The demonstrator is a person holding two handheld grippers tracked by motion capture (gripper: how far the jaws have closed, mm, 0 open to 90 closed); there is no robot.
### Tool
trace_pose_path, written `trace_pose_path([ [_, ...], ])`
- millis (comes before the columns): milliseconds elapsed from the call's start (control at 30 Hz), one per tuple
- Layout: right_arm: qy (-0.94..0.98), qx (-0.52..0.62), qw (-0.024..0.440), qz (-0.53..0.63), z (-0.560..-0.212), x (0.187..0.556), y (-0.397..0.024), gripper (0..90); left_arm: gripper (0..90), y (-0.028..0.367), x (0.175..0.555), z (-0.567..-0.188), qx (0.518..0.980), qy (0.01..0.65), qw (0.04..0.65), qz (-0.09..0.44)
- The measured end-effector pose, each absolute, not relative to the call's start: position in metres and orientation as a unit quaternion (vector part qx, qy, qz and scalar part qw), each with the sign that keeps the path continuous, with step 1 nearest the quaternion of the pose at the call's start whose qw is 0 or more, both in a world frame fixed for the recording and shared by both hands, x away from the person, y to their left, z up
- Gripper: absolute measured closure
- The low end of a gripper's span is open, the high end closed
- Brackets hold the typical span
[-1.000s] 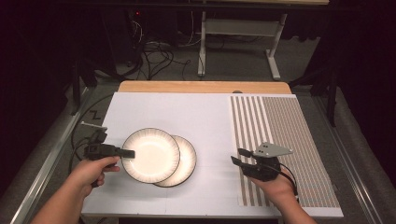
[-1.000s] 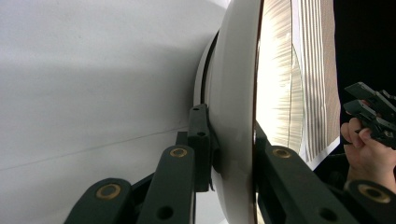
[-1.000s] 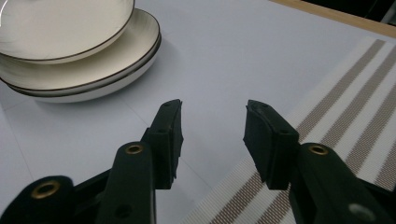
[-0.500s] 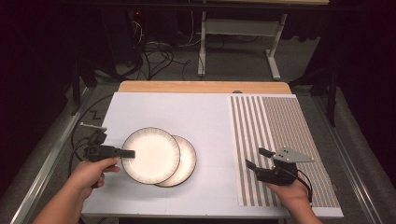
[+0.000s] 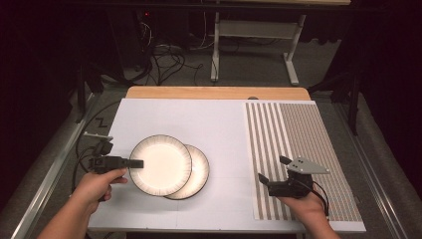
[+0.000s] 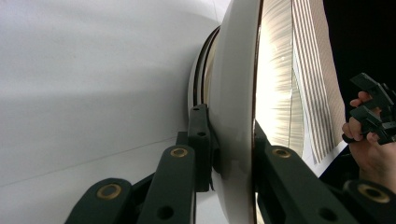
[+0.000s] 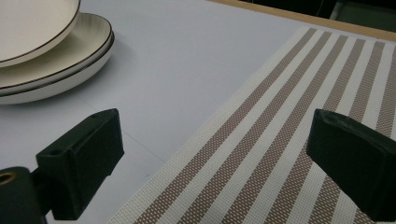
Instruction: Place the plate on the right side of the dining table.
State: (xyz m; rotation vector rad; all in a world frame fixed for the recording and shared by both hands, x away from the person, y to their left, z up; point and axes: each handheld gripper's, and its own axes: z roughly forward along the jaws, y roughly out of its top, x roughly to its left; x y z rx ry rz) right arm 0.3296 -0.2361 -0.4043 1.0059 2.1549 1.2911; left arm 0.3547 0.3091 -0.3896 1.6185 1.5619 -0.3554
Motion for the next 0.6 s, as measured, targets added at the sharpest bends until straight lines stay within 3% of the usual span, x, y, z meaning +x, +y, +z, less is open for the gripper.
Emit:
trace_pose_path([
  [600, 0.778, 0.374, 0.211, 0.460, -0.407, 0.331, -0.237, 7.0, 81.0, 0.305, 0.344, -0.384, 0.653, 0.596, 0.462, -0.066],
])
